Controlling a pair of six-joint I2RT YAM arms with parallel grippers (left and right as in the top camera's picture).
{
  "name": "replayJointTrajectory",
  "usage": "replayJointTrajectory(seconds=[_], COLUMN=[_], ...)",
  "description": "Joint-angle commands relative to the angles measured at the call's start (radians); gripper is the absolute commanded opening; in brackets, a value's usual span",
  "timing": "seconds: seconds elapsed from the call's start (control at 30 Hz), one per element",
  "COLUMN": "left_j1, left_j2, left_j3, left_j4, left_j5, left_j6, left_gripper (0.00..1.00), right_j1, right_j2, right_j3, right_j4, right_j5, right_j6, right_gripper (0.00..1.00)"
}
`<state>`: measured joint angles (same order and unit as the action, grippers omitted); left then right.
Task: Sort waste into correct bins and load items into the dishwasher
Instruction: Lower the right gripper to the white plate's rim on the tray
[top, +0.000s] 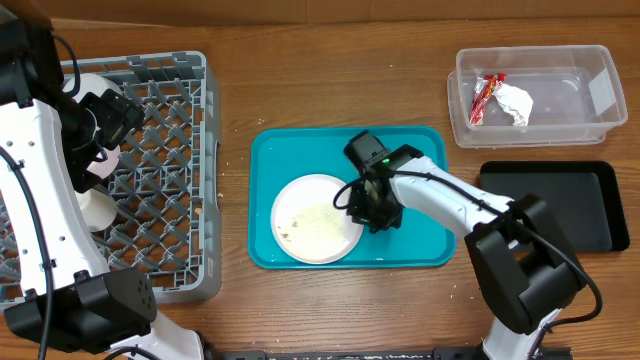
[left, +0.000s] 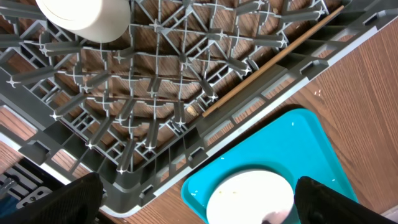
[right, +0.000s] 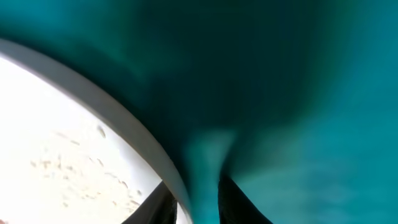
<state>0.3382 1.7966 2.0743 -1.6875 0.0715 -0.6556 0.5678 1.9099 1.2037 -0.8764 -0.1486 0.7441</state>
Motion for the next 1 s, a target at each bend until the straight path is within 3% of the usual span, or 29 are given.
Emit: replayJointTrajectory(seconds=[0.0, 0.27, 0.4, 0.5, 0.6, 0.67, 0.7, 0.73, 0.77, 0.8, 0.9, 0.93, 0.97], left_j1=[0.0, 0.0, 0.0, 0.0, 0.0, 0.0, 0.0, 0.0, 0.0, 0.0, 0.0, 0.0, 0.0], left_j2=[-0.005, -0.005, -0.005, -0.005, -0.005, -0.005, -0.005, -0.005, -0.005, -0.005, -0.005, -0.005, -0.005], left_j3=[0.003, 0.003, 0.003, 0.003, 0.003, 0.003, 0.003, 0.003, 0.003, 0.003, 0.003, 0.003, 0.003], left_j4=[-0.002, -0.002, -0.002, -0.002, -0.002, -0.002, -0.002, -0.002, -0.002, -0.002, -0.002, -0.002, -0.002], left_j5=[0.0, 0.0, 0.0, 0.0, -0.001, 0.0, 0.0, 0.0, 0.0, 0.0, 0.0, 0.0, -0.001], left_j6=[0.002, 0.002, 0.002, 0.002, 0.002, 0.002, 0.002, 0.002, 0.002, 0.002, 0.002, 0.002, 0.002], left_gripper=[1.0, 1.0, 1.0, 1.0, 1.0, 1.0, 1.0, 1.0, 1.0, 1.0, 1.0, 1.0, 1.0], right_j1=[-0.083, -0.253, -0.315, -0.319, -0.261, -0.212, -0.138, -0.097, -0.018, 0.022, 0.155, 0.18, 0.203], right_j2=[-0.032, -0.032, -0.032, -0.032, -0.032, -0.032, -0.032, -0.032, -0.032, -0.032, -0.03, -0.027, -0.023], right_j3=[0.01, 0.15, 0.267, 0.336, 0.355, 0.354, 0.353, 0.353, 0.353, 0.353, 0.353, 0.353, 0.353], right_j4=[-0.04, -0.27, -0.393, -0.431, -0.391, -0.366, -0.329, -0.309, -0.273, -0.259, -0.225, -0.215, -0.205], right_j5=[0.095, 0.268, 0.259, 0.113, -0.156, -0.175, -0.147, -0.121, -0.051, 0.008, 0.231, 0.261, 0.29], right_j6=[0.018, 0.01, -0.073, -0.187, -0.333, -0.336, -0.332, -0.324, -0.307, -0.285, -0.154, -0.124, -0.09], right_gripper=[0.25, 0.3, 0.29, 0.29, 0.31, 0.32, 0.34, 0.44, 0.81, 0.9, 0.96, 0.93, 0.83])
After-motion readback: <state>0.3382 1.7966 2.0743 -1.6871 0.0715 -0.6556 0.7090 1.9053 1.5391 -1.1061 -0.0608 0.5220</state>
